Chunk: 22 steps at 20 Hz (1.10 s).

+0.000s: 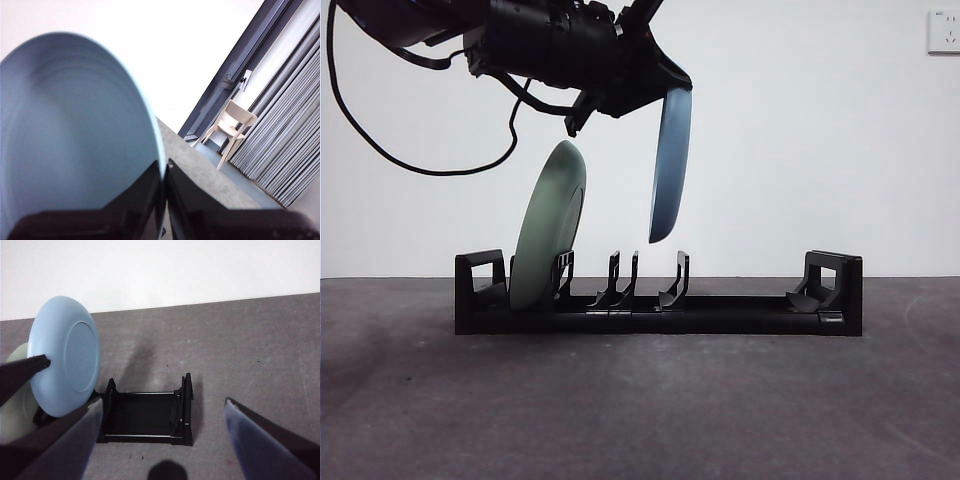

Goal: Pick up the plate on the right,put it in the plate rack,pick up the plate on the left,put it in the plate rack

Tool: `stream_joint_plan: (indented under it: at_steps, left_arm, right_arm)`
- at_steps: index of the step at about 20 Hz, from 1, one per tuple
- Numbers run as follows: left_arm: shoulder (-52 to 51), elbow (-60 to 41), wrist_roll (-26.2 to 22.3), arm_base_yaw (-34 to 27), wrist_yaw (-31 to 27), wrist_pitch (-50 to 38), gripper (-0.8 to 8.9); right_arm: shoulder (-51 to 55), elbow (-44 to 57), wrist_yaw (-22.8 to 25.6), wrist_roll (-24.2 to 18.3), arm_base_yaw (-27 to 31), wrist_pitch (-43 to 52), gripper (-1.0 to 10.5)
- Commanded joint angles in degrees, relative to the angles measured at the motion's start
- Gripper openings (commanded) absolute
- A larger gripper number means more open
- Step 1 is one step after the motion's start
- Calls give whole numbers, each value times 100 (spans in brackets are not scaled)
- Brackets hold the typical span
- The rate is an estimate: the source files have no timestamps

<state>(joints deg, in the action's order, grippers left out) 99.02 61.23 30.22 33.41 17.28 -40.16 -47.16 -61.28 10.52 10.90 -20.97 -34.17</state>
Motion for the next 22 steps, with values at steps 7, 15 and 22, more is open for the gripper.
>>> stream_joint_plan:
  at_steps: [7, 15, 22]
  left_arm:
    - [262, -20, -245, 0, -376, 516, -9]
    - [262, -20, -315, 42, -376, 693, 8]
    - [262, -20, -402, 151, -391, 964, 230]
  right_arm:
    - [-140, -4, -7, -33, -2, 160, 406]
    - [-151, -4, -7, -31, -4, 212, 406]
    - [-160, -4, -7, -31, -4, 216, 405]
